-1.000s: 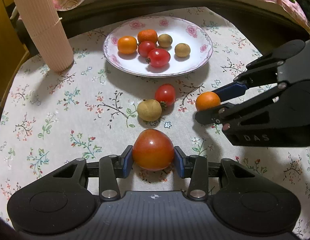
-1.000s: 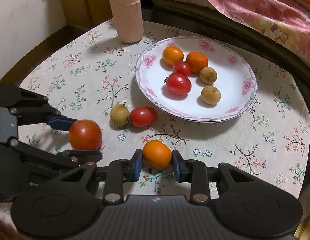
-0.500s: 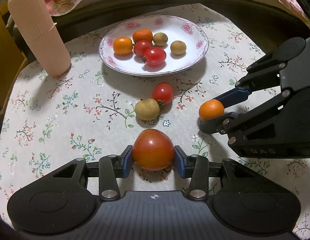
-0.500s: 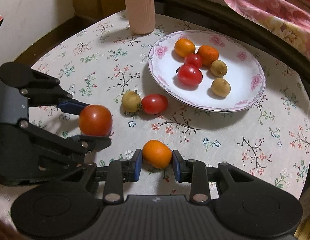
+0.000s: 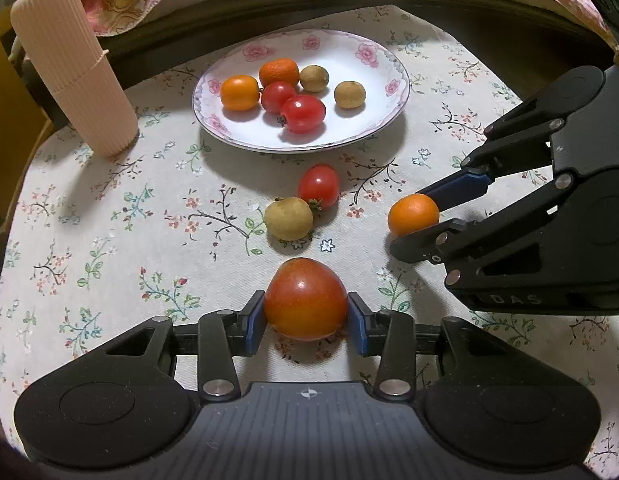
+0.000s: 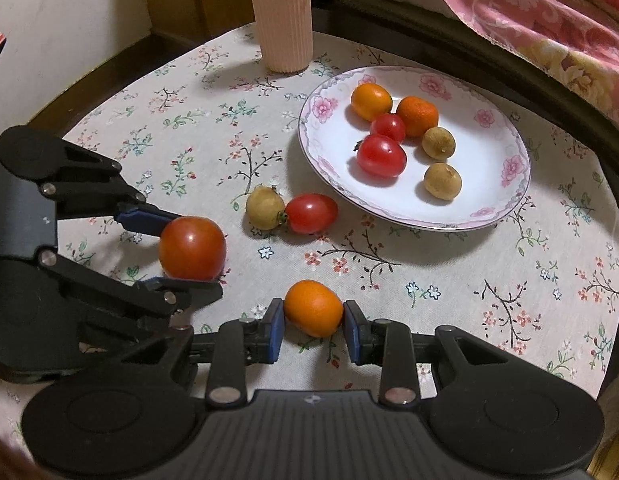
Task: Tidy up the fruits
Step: 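Hold the large tomato in the left gripper while the right holds the tangerine, then lower the tomato and tangerine onto the plate and open both grippers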
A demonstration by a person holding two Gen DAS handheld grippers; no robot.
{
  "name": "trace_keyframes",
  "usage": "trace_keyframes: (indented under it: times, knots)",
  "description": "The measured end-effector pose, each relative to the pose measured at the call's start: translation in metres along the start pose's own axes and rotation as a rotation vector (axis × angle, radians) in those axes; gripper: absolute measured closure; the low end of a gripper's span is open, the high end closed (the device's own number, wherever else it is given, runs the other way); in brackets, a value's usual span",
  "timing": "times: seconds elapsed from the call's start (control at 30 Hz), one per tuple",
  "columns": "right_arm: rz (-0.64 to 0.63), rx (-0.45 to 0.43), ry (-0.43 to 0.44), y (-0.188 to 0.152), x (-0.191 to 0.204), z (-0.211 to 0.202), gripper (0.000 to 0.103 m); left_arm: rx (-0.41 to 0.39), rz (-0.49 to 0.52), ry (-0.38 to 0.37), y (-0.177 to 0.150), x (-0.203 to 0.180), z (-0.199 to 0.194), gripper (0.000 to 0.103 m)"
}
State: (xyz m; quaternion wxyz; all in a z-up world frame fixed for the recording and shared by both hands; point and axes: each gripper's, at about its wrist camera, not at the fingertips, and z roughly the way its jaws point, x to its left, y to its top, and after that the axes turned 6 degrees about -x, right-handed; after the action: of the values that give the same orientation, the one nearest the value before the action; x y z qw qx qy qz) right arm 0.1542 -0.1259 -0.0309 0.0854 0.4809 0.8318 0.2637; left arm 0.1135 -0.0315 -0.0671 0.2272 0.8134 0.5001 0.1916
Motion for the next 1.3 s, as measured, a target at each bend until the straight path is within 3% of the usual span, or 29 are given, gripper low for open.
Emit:
trace_keyframes:
  times: [0.5, 1.3]
  knots:
    - [0.023, -0.007, 0.017, 0.003, 0.000, -0.005, 0.071, -0.013, 0.000, 0.005, 0.004, 0.002, -0.001, 0.053]
    - [0.078, -0.095, -0.057, 0.026, -0.019, -0.021, 0.071, -0.098, 0.020, 0.061, 0.040, 0.005, -0.003, 0.054]
